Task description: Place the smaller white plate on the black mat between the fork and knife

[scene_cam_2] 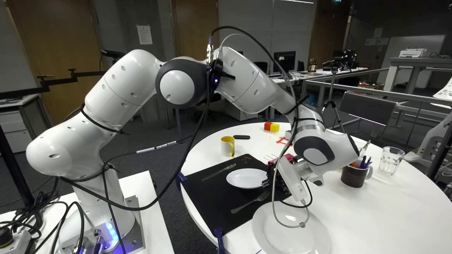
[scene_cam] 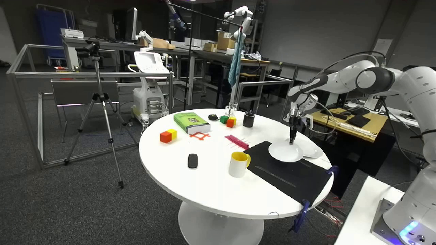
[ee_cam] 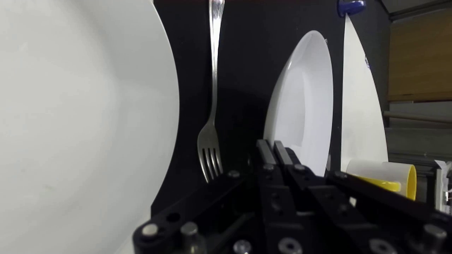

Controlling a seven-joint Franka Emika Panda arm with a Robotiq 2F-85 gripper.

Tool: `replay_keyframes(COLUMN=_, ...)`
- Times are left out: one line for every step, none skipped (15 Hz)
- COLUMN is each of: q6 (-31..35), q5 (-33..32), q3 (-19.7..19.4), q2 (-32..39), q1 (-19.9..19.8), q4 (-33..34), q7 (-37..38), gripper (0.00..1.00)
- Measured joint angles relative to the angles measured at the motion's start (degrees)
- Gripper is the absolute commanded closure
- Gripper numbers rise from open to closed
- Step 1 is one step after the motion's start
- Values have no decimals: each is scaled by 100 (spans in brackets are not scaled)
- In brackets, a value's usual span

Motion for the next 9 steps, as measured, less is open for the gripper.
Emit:
replay_keyframes(q6=0, q5=0, q3=0, q2=0, q1=5, q4=-30, q7=-24, gripper=99)
replay_keyframes(q6=0, q5=0, q3=0, q2=-1, q1=11, q4=-62, q7=-43, gripper=99)
replay_keyframes(q6=0, q5=0, q3=1, q2=-2, q1=17, q4=-93, q7=-56, gripper=99)
replay_keyframes(q6=0, q5=0, q3=3, q2=-5, q1=22, q4=-127, q7=-66, gripper=99)
replay_keyframes(q6=0, q5=0, q3=6, q2=-10, q1=28, q4=-166, q7=-82, gripper=99)
replay_keyframes(q6=0, q5=0, q3=8, q2=-15, q1=38, q4=-197, q7=-100, gripper=99)
replay_keyframes(q6=0, q5=0, q3=8, q2=-27, q1=51, q4=-233, q7=-115, gripper=99)
replay_keyframes(q6=0, q5=0, q3=8, q2=-44, q1=69, q4=-273, q7=-129, gripper=99)
replay_keyframes(q6=0, q5=0, q3=8, q2=-63, q1=87, q4=-314, q7=-148, gripper=99)
